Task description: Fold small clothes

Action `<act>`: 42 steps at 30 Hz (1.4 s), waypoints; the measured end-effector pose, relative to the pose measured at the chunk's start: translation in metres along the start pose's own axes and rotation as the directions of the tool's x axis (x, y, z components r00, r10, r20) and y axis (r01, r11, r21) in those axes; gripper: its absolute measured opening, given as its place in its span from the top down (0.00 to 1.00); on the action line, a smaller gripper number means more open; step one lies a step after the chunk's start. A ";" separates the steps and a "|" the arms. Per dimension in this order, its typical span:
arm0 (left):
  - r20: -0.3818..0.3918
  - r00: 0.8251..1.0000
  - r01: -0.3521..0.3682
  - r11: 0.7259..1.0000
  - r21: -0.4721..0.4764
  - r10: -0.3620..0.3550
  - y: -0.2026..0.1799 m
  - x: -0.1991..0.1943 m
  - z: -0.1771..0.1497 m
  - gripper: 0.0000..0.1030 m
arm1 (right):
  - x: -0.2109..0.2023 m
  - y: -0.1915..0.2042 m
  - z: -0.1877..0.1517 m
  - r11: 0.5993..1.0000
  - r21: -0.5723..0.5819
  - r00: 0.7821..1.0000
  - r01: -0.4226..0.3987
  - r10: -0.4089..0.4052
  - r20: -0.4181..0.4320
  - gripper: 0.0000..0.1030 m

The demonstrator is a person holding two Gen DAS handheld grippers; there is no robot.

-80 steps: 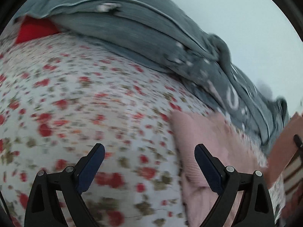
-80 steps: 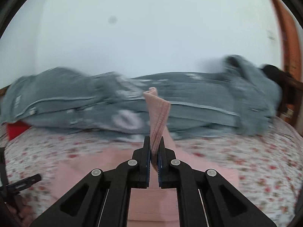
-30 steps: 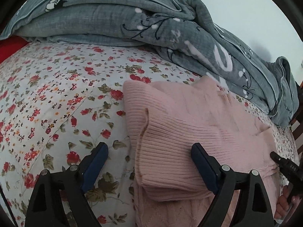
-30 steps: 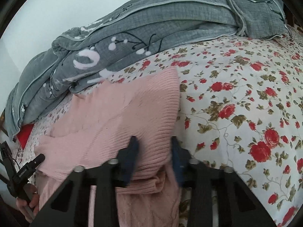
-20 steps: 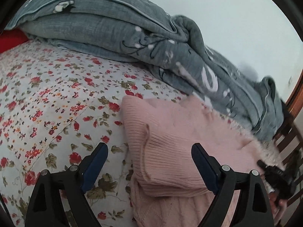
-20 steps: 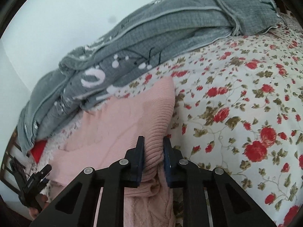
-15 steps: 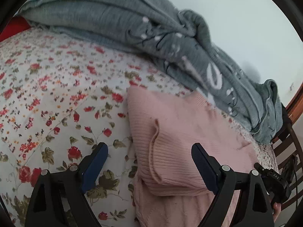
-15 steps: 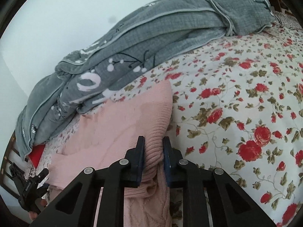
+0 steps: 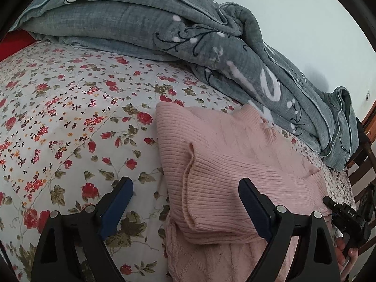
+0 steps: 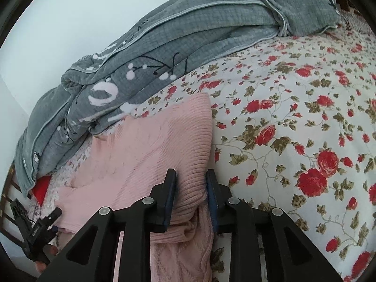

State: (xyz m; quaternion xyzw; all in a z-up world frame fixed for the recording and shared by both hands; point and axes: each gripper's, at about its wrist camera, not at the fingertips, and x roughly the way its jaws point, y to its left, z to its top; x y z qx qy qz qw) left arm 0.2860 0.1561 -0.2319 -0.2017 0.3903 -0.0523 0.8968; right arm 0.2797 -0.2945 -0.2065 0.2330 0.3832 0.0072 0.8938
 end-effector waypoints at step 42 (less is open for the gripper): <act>0.151 0.987 0.030 0.987 0.157 -0.054 -0.030 -0.023 -0.005 0.34 | -0.011 0.011 -0.004 0.998 -0.065 0.998 0.014 -0.011 0.056 0.61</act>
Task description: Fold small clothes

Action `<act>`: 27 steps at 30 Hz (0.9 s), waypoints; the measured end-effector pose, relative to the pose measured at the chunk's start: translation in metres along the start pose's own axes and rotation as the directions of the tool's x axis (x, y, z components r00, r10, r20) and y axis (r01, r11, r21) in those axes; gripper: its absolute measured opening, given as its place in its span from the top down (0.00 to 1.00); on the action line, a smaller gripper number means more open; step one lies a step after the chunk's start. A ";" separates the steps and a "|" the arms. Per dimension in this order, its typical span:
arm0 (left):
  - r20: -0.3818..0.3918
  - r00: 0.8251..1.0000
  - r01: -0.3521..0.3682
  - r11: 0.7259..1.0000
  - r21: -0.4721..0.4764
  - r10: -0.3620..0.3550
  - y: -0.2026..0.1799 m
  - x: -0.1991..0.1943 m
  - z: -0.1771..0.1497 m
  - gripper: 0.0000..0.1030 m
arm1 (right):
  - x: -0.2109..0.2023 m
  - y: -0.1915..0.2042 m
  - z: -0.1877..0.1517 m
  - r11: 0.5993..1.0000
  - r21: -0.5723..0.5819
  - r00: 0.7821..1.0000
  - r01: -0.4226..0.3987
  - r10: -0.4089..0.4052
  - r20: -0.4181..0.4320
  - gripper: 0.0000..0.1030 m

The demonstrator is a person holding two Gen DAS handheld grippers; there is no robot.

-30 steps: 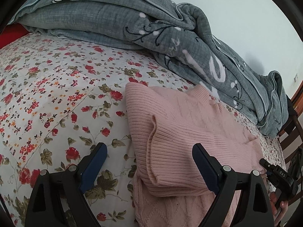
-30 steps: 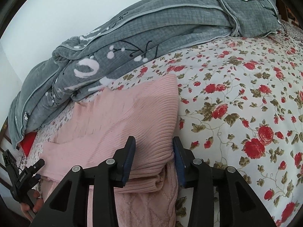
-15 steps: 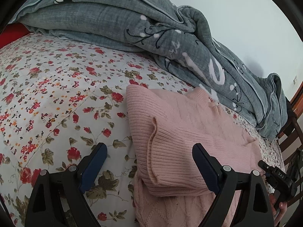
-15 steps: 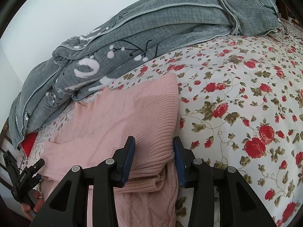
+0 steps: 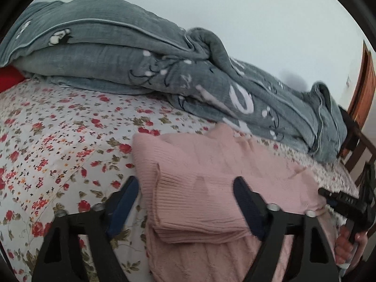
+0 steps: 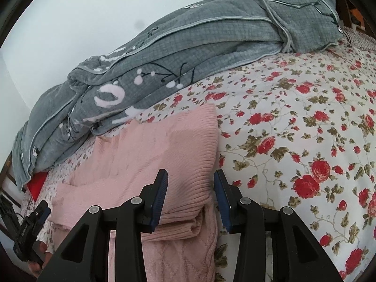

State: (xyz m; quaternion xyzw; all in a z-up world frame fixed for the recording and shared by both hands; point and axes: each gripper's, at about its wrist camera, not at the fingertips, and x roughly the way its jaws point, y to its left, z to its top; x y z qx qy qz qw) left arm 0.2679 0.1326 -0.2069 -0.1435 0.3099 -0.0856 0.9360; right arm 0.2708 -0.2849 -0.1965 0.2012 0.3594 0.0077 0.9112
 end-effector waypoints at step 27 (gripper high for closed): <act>-0.149 0.988 -0.043 0.997 -0.057 0.034 0.015 0.025 -0.004 0.37 | 0.011 0.008 -0.001 0.998 -0.042 0.997 0.039 -0.042 -0.058 0.57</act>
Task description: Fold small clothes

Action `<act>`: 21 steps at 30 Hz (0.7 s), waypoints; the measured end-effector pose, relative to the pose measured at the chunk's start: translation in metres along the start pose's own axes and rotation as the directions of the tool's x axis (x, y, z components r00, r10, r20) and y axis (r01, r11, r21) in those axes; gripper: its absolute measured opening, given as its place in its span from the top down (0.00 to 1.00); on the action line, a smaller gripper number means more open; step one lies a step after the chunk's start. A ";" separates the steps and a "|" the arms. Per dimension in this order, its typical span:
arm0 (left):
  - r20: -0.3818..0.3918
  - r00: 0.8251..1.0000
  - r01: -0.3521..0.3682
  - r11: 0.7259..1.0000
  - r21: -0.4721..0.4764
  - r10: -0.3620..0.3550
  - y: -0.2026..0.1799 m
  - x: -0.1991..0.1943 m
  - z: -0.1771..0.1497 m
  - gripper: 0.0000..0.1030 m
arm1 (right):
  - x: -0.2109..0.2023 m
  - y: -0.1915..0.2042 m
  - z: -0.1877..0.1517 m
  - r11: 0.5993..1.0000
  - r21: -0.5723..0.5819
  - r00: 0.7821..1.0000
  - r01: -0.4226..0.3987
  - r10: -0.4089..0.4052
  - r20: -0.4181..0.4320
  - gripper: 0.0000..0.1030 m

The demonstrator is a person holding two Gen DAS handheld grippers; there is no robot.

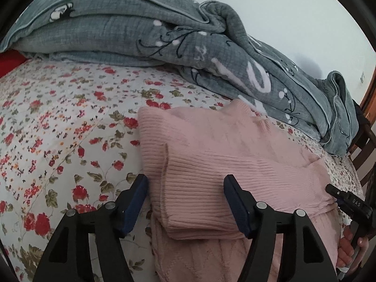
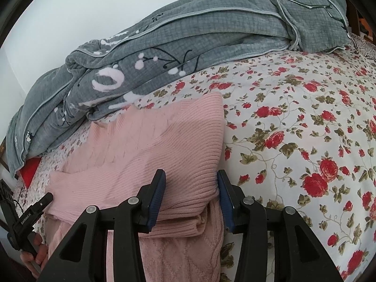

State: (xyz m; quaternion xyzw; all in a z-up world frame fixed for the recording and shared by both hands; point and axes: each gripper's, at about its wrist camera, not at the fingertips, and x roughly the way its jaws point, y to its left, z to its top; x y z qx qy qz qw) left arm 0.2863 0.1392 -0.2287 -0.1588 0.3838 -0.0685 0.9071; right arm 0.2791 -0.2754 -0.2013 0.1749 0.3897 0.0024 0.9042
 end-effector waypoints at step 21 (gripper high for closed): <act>-0.012 1.000 0.006 1.000 -0.023 -0.006 0.000 0.001 0.000 0.35 | 0.001 0.000 0.001 1.000 -0.006 1.000 0.008 -0.008 -0.005 0.57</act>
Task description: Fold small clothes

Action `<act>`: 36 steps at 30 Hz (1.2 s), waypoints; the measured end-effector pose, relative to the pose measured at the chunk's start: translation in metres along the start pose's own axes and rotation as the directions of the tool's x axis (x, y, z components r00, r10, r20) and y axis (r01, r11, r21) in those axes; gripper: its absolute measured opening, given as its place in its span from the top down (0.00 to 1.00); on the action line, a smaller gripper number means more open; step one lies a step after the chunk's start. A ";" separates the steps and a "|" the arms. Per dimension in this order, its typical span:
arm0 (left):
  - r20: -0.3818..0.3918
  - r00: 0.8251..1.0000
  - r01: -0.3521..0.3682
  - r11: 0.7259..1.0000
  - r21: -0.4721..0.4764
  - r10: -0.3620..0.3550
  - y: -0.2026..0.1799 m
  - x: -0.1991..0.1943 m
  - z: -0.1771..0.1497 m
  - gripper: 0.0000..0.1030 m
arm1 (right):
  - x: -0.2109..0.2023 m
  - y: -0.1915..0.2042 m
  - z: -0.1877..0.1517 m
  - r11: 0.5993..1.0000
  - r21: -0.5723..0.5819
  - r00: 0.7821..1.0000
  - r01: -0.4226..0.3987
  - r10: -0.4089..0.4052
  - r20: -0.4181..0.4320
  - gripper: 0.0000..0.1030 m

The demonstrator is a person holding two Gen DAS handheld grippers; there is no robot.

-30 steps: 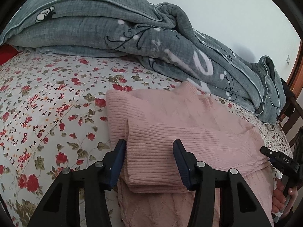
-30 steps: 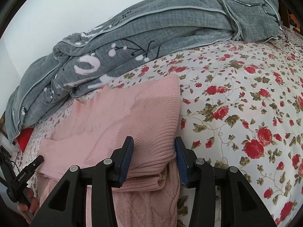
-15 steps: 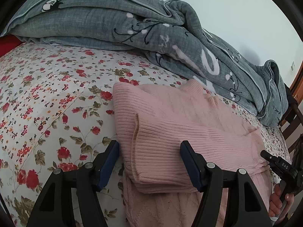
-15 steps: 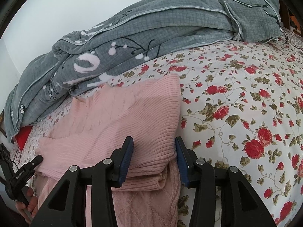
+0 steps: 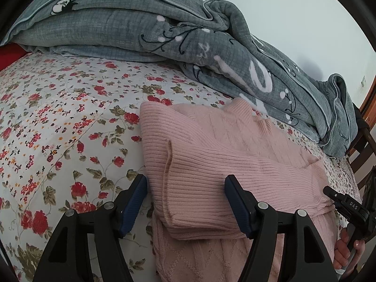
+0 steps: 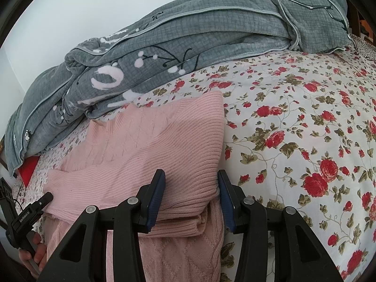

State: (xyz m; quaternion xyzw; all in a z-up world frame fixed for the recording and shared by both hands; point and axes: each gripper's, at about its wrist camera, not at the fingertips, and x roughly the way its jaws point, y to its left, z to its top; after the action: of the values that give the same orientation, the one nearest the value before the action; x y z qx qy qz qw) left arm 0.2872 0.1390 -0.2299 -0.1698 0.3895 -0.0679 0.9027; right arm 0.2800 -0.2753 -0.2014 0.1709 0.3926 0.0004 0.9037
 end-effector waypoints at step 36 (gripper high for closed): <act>0.072 0.997 -0.040 0.998 0.045 0.037 -0.015 -0.014 -0.003 0.29 | -0.023 0.013 -0.005 0.997 -0.074 0.994 -0.027 0.035 0.106 0.51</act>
State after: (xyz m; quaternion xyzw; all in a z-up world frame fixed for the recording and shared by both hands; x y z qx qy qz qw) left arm 0.2755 0.1281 -0.2171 -0.1437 0.3587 -0.0534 0.9208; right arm 0.2622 -0.2648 -0.1848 0.1440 0.3404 0.0195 0.9290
